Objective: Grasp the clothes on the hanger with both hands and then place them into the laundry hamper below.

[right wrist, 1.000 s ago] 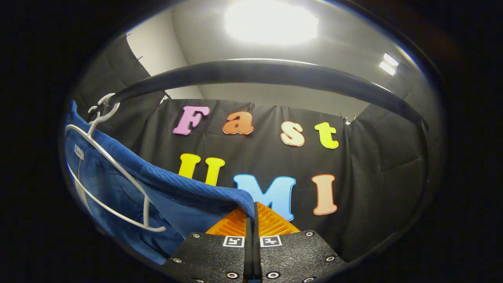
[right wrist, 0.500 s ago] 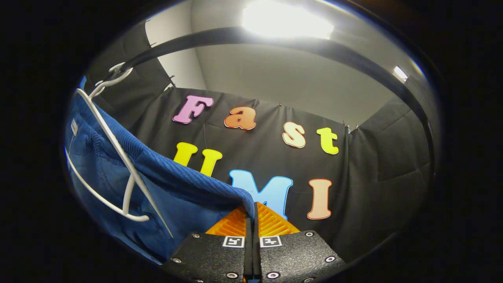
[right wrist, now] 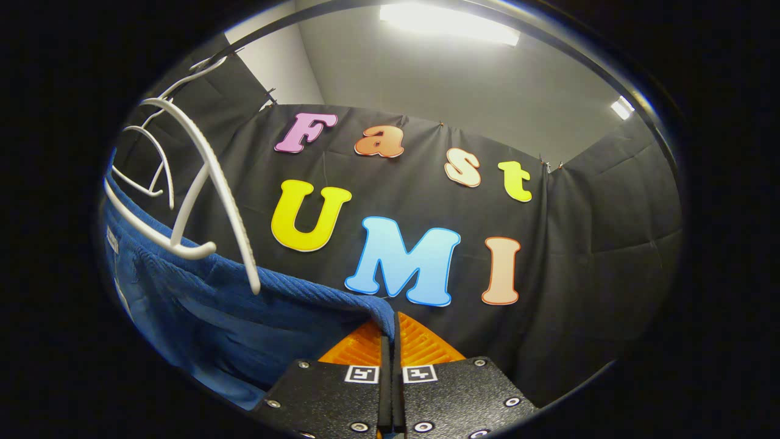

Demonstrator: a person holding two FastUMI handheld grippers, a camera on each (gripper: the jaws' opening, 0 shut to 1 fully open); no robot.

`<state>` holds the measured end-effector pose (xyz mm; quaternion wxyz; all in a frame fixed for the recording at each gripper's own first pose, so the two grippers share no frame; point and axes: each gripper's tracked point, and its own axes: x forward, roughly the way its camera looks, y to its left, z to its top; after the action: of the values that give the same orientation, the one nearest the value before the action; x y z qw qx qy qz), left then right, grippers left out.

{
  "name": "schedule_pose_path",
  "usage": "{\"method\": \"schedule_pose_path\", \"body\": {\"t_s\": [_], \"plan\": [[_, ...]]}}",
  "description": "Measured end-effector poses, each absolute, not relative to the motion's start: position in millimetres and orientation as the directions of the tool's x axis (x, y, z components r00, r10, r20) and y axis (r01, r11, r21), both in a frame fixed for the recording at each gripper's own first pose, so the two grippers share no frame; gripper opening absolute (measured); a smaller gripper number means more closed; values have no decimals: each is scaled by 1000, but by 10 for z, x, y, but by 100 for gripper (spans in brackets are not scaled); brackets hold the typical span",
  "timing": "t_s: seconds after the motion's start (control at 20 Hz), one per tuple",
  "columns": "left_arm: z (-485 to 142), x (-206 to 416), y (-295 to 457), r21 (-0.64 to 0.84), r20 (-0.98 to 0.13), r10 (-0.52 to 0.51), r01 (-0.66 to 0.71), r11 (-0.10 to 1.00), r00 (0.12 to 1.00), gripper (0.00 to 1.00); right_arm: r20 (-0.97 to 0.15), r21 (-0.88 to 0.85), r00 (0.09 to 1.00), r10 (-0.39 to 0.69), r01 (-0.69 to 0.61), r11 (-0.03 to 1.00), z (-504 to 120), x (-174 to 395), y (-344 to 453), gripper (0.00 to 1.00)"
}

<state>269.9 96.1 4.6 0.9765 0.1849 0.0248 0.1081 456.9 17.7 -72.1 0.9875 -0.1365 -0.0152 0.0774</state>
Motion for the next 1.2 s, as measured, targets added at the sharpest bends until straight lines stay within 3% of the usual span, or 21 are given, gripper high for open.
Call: {"method": "schedule_pose_path", "body": {"t_s": [0.7, 1.2], "plan": [[-644, 2114, 761, 191, -138, 271, -243, 951, 953, 1, -145, -205, 968, 205, -232, 951, -1371, 3865, 156, 0], [-506, 1664, 198, 55, -151, 87, -79, 995, 985, 1, -122, -134, 967, 223, -238, 962, -794, 2620, 260, 0]]}}
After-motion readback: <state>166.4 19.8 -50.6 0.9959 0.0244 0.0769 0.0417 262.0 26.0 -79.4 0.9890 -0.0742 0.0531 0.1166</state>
